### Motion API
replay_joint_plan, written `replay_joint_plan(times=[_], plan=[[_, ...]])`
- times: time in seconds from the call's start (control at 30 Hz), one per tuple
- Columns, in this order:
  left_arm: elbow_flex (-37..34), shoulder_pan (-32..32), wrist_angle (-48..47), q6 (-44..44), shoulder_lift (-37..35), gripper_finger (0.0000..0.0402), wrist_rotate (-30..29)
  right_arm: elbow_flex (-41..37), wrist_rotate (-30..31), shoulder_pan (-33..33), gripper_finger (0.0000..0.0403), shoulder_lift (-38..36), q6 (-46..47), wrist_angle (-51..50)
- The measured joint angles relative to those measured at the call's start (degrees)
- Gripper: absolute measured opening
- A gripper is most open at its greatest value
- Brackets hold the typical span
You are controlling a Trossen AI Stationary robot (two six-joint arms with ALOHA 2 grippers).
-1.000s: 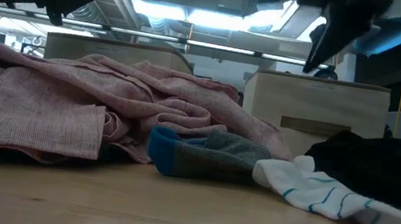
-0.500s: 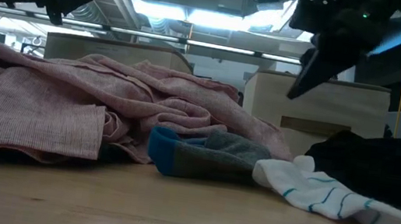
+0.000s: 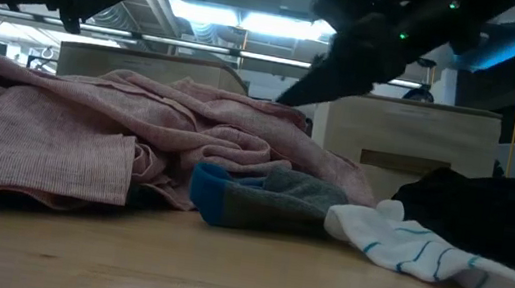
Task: Sort clothes
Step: Adjust the pink shirt
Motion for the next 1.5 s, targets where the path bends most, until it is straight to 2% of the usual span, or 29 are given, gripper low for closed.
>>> replay_joint_plan(times=[0.2, 0.3, 0.43, 0.53, 0.6, 0.7, 0.87, 1.03, 1.3, 1.4, 1.5], plan=[[0.00, 0.00, -1.23, -0.26, 0.12, 0.0217, 0.00, 4.04, 0.34, -0.02, 0.0282, 2.87, -4.56, 0.91], [0.00, 0.02, -2.86, -0.24, 0.17, 0.0217, 0.00, 6.30, 0.62, -0.02, 0.0282, 2.87, -4.71, -4.63], [0.00, 0.02, -4.01, -0.74, 0.23, 0.0217, 0.01, 13.36, 1.87, 0.32, 0.0282, 2.17, -0.45, -22.67], [0.00, 0.02, -3.98, 1.34, 0.22, 0.0217, 0.01, 20.84, 3.52, 0.45, 0.0282, 2.10, 8.20, -42.17], [0.00, 0.02, -3.48, 2.82, 0.24, 0.0217, 0.00, 24.00, 3.62, 1.10, 0.0282, 2.09, 14.40, -51.26], [0.00, 0.02, -1.12, 4.41, 0.22, 0.0217, 0.00, 25.18, 4.01, 2.81, 0.0282, 1.39, 20.72, -59.77], [0.00, 0.00, -1.70, 6.14, 0.37, 0.0217, 0.02, 23.68, 5.21, 6.32, 0.0282, 0.59, 32.16, -68.42], [0.00, 0.00, -2.26, 8.58, 1.13, 0.0217, 0.02, 20.56, 6.35, 11.76, 0.0282, -1.71, 46.70, -73.83], [0.00, 0.00, -2.98, 9.18, 1.88, 0.0217, 0.48, 15.93, 9.01, 20.06, 0.0282, -6.06, 64.19, -71.90], [0.00, 0.02, -3.03, 9.01, 1.88, 0.0217, 0.53, 15.92, 9.09, 21.20, 0.0282, -6.35, 66.24, -64.90], [0.00, 0.02, -3.52, 8.74, 1.88, 0.0217, 0.63, 15.96, 9.66, 21.68, 0.0282, -5.19, 63.34, -54.33]])
